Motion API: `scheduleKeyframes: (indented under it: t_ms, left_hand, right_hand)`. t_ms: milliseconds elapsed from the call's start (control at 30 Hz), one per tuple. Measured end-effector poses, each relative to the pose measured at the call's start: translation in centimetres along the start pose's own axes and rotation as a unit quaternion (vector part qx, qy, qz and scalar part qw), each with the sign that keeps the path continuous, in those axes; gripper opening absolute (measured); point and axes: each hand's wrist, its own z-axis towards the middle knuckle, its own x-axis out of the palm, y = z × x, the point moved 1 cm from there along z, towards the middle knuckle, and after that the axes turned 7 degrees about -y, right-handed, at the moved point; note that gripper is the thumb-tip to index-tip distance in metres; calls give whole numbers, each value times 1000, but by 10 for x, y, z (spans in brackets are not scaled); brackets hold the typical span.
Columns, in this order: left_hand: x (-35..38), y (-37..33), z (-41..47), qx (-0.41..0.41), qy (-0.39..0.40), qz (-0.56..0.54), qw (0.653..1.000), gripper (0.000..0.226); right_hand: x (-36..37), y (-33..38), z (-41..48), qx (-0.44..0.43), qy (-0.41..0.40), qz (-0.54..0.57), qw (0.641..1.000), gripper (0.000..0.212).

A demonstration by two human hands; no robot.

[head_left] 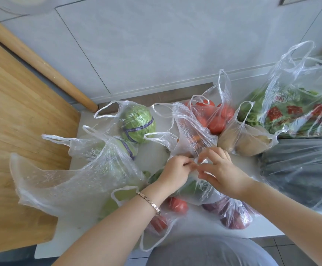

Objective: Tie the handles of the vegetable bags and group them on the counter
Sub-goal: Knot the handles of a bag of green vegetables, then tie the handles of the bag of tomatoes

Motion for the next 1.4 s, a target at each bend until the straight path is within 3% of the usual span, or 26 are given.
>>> scheduleKeyframes:
  t_ms: [233, 367, 433, 533, 633, 700, 767, 867, 900, 967, 1033, 1133, 1200, 1267, 1300, 1400]
  left_hand:
    - [0, 6, 12, -28, -58, 79, 995, 21]
    - [-7, -4, 15, 70, -105, 68, 990, 23]
    - [-14, -11, 15, 128, -108, 30, 985, 21]
    - [-21, -12, 9, 138, -79, 23, 987, 19]
    - [-33, -6, 0, 118, -33, 118, 985, 25]
    - [-52, -4, -9, 99, -20, 210, 973, 41]
    - [-74, -1, -19, 52, 31, 352, 934, 54]
    - [-105, 9, -33, -69, 128, 489, 860, 77]
    - [-112, 11, -38, -106, 148, 503, 845, 77]
    - [-122, 17, -46, -131, 166, 521, 827, 56]
    - [-127, 23, -52, -111, 122, 484, 859, 17]
    - [-133, 28, -58, -71, -36, 390, 918, 32]
    - [-134, 28, -61, -6, -166, 326, 931, 38]
    - [-131, 30, -64, 15, -236, 215, 948, 37]
    - [-128, 31, -64, -7, -240, 130, 962, 35]
    - [-115, 35, -63, -109, -226, -151, 956, 30]
  right_hand:
    - [1, 4, -22, 54, 21, 31, 998, 17]
    - [-4, 3, -12, 138, 1, 42, 990, 18]
    - [-10, 1, -4, 119, -10, 0, 993, 21]
    - [-14, -2, 8, 93, -23, -61, 994, 36]
    - [-12, -7, 15, 89, 14, -154, 984, 30]
    - [-5, -3, 17, 167, 117, -210, 956, 28]
    - [4, 12, 11, 233, 177, -194, 936, 44]
    - [17, 54, 8, 42, 123, -56, 990, 46]
    - [21, 69, 6, -12, 141, 2, 990, 44]
    - [32, 92, 3, -47, 202, 45, 977, 59]
    - [52, 102, 3, -65, 213, 1, 975, 65]
    - [66, 109, 12, -59, 185, 47, 980, 33]
    - [56, 108, 21, 54, 132, 152, 978, 17]
    - [43, 98, 29, 254, 135, 295, 911, 40]
    - [38, 90, 30, 315, 120, 354, 872, 55]
    - [22, 81, 28, 367, 49, 429, 824, 54]
